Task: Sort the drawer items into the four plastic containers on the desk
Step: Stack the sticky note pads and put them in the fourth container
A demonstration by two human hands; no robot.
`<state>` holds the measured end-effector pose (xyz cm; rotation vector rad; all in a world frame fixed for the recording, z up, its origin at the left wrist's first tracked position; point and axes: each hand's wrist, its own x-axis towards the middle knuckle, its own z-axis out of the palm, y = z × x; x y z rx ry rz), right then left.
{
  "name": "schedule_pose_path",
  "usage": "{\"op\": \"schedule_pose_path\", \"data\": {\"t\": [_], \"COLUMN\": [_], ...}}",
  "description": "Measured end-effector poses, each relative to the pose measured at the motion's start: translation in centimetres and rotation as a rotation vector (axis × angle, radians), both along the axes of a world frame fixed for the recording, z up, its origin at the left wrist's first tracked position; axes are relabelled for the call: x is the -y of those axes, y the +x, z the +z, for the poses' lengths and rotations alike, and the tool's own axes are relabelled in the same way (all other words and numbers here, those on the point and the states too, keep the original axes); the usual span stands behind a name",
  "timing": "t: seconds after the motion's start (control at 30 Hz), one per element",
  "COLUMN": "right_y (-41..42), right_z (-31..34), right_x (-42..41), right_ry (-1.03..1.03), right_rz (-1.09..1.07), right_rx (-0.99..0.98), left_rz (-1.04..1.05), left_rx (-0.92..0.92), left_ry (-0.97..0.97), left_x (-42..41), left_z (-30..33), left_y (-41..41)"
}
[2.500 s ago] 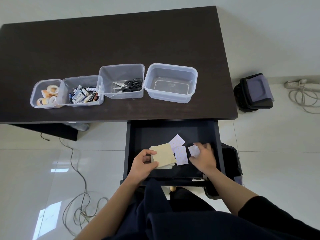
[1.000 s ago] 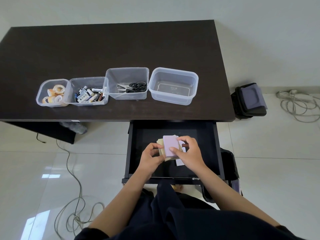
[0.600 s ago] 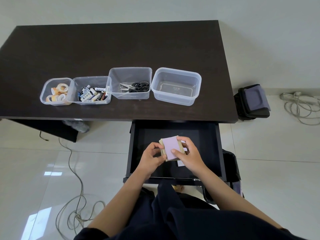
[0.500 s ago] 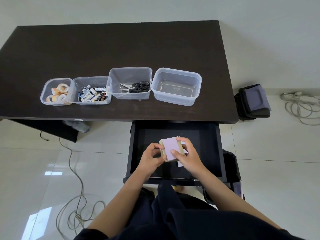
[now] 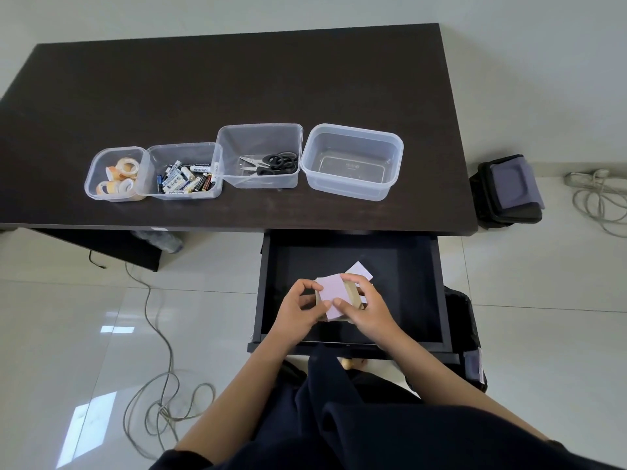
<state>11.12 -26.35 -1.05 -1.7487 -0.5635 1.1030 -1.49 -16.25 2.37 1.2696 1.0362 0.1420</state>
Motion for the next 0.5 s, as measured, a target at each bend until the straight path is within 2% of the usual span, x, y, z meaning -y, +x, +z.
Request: {"op": "schedule_pose_path", "data": {"t": [0.17, 0.27, 0.37, 0.5], "right_y": [-0.3, 0.3, 1.8, 2.8], "right_z": [-0.6, -1.4, -3.7, -6.0], "right_x": [-0.1, -0.2, 0.0, 0.1], "right_ry": [-0.013, -0.051, -0.226, -0.469], "right_rz": [0.066, -0.033, -0.17, -0.112], "right_rx": [-0.017, -0.007, 0.178, 0.272], "left_rz": [0.015, 0.069, 0.115, 0.165], "left_rx": [-0.028, -0.058, -0.094, -0.109], "left_ry": [-0.038, -0.053, -0.034, -0.032], "left_x": [-0.1, -0.2, -0.4, -0.7], "left_z": [-0.3, -0.5, -0.7, -0.9], "left_y": [-0.9, -1.5, -2.2, -3.1]}}
